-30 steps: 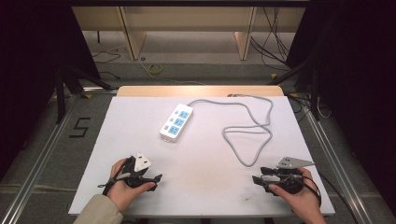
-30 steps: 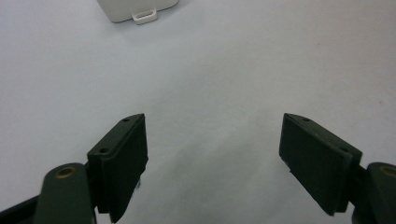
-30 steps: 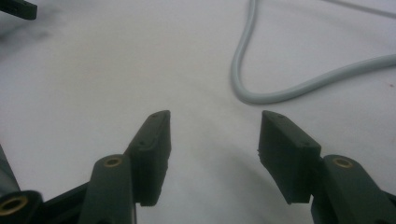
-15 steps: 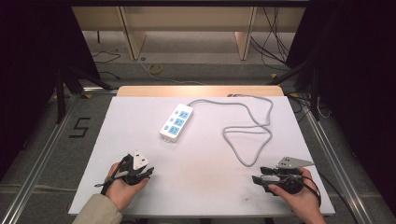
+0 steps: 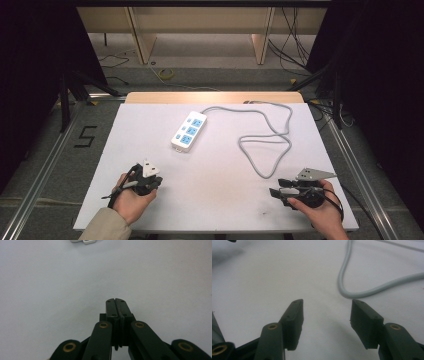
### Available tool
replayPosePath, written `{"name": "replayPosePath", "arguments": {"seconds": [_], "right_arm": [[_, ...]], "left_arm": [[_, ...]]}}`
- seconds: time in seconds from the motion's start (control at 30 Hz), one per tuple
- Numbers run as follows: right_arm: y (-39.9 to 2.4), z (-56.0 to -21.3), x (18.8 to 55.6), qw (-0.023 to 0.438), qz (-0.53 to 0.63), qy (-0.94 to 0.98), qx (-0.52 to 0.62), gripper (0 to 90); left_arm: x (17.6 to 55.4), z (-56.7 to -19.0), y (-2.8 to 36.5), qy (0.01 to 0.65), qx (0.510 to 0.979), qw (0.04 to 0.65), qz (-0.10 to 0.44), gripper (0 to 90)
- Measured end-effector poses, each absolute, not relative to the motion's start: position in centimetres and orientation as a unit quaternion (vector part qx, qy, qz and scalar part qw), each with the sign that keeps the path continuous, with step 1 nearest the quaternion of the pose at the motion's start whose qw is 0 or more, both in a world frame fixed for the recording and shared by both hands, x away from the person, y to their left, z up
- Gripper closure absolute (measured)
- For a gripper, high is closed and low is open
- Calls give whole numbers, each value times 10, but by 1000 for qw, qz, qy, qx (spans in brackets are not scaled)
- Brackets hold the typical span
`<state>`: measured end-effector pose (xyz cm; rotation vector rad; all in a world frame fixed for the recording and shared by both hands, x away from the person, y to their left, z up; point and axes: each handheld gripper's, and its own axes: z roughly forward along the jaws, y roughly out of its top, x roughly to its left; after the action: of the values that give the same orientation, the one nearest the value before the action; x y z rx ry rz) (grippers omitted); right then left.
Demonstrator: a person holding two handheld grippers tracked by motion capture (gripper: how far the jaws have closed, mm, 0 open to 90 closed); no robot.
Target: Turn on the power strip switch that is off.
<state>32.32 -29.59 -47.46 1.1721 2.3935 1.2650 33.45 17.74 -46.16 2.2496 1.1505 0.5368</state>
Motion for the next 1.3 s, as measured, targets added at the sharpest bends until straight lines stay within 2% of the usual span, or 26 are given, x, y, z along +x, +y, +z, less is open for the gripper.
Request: {"name": "replayPosePath", "arguments": {"seconds": [1.3], "right_arm": [[-296, -475, 324, 96, 427, 808, 396, 450]], "left_arm": [[365, -449, 167, 457, 824, 274, 193, 895]]}}
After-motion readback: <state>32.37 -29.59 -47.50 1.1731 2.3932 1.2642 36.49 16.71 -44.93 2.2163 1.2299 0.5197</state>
